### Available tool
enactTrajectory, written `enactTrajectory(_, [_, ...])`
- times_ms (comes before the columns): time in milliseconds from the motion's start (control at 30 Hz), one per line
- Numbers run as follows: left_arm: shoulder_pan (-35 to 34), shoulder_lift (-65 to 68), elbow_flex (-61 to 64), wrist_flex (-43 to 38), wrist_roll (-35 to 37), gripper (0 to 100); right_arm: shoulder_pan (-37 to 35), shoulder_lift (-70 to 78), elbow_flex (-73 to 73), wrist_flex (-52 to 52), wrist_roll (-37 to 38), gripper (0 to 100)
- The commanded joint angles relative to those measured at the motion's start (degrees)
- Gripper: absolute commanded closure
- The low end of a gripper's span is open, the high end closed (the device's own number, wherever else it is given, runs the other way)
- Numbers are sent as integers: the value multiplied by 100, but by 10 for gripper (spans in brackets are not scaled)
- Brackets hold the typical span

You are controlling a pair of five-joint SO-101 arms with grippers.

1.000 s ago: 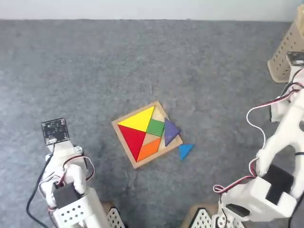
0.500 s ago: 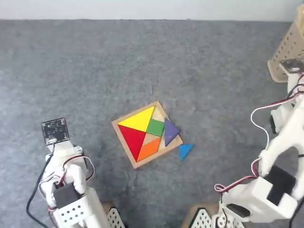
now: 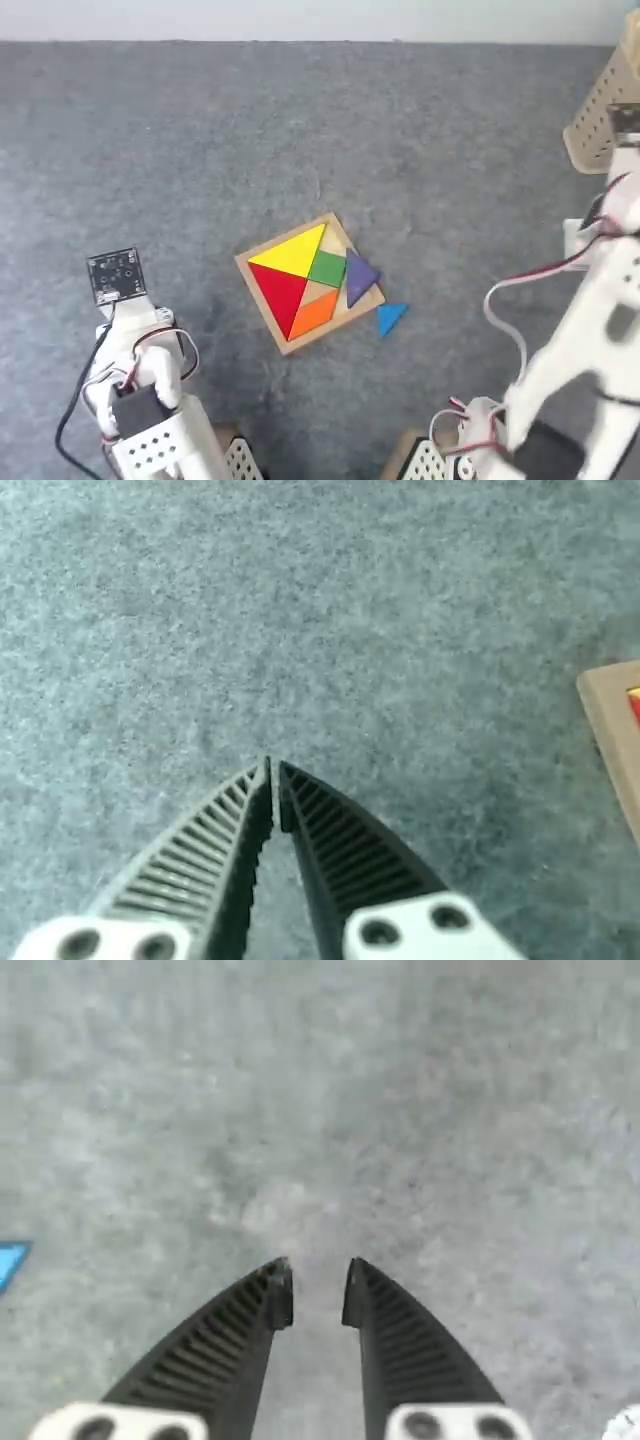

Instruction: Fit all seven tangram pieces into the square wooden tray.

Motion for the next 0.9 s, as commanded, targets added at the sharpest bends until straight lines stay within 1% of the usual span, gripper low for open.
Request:
enactTrajectory(0, [18,-44,-48,35,79,987,-321,-585,378,-549,-246,913])
enactTrajectory(200, [18,-44,-48,35,79,987,-435,-655,422,-655,141,911])
enactTrajectory(300, [18,-44,-48,35,79,987,-330,-646,457,-1121,299,911])
enactTrajectory(367, [18,-44,-48,35,79,987,-286,-664,580,-1464,281,911])
enactTrajectory(500, [18,-44,-48,35,79,987,-110,-585,607,-1596,246,912])
enactTrajectory(567, [18,-44,-48,35,79,987,48,-585,642,-1648,246,913])
enactTrajectory(733, [18,-44,-48,35,79,987,831,-690,774,-1587,246,913])
enactTrajectory(867, [18,-44,-48,35,79,987,1024,-673,791,-1587,246,913])
